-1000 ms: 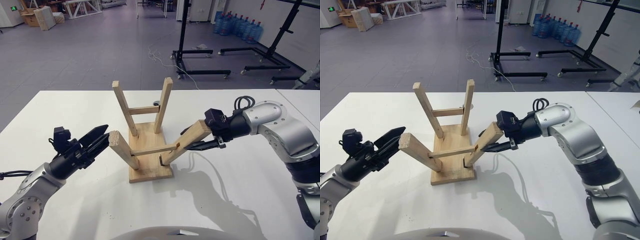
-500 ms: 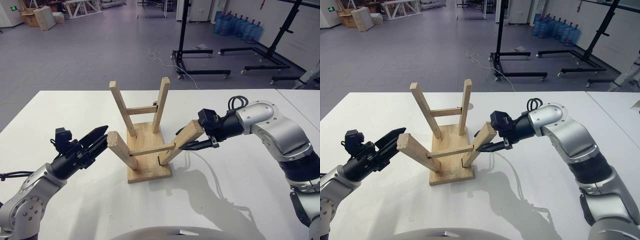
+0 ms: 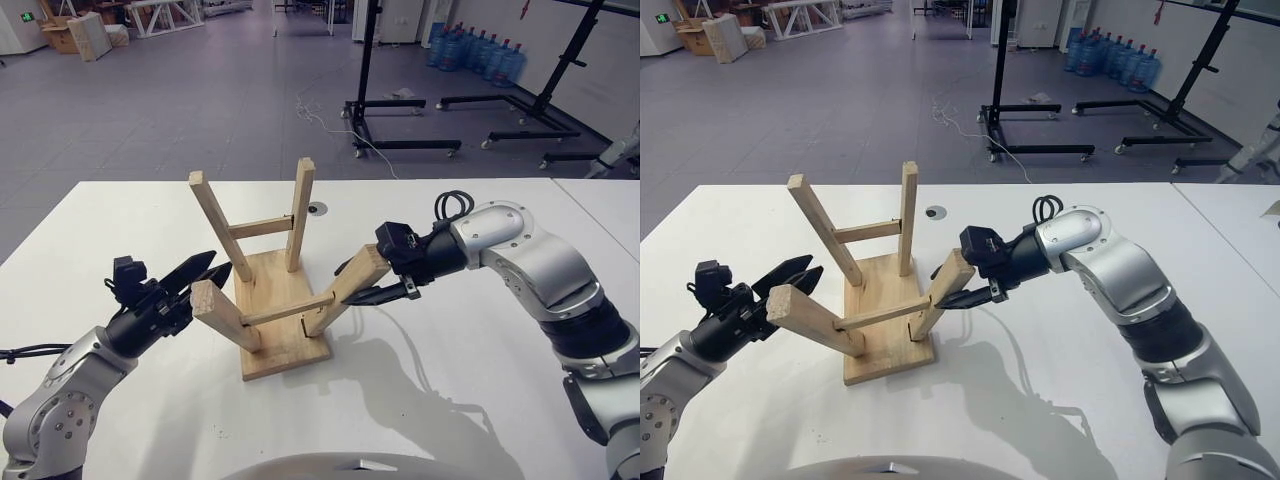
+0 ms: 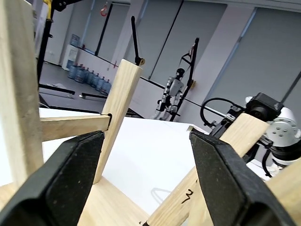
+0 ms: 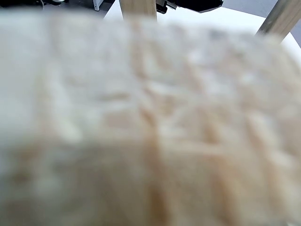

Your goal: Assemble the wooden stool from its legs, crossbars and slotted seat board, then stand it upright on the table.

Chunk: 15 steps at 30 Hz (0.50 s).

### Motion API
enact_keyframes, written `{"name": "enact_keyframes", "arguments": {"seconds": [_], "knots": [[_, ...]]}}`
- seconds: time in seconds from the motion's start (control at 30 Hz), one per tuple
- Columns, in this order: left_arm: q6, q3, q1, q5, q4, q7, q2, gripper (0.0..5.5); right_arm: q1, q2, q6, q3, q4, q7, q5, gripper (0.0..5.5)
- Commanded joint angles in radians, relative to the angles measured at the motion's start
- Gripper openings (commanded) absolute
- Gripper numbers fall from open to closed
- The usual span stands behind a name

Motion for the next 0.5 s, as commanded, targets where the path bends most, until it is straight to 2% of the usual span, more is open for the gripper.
{"name": "enact_keyframes", "arguments": {"seconds": [0.03, 0.13, 0.17, 0.4, 0.5], "knots": [[-0.002, 0.003, 0.032, 0.033, 0.031, -0.008, 0.006, 3.31, -0.014, 0.005, 0.022, 0.023, 0.015, -0.069, -0.066, 2.04], [-0.006, -0.005, 0.039, 0.041, 0.036, -0.011, -0.006, 3.31, -0.015, 0.008, 0.023, 0.018, 0.004, -0.072, -0.055, 2.04], [-0.008, -0.008, 0.039, 0.045, 0.038, -0.011, -0.009, 3.31, -0.014, 0.007, 0.022, 0.017, -0.001, -0.067, -0.049, 2.44], [-0.007, 0.002, 0.043, 0.053, 0.058, -0.022, -0.004, 3.31, 0.021, -0.002, 0.038, -0.045, -0.024, -0.025, 0.034, 3.66], [-0.005, 0.005, 0.041, 0.057, 0.065, -0.019, -0.005, 3.31, 0.063, -0.011, 0.062, -0.14, -0.009, -0.056, 0.092, 3.98]]}}
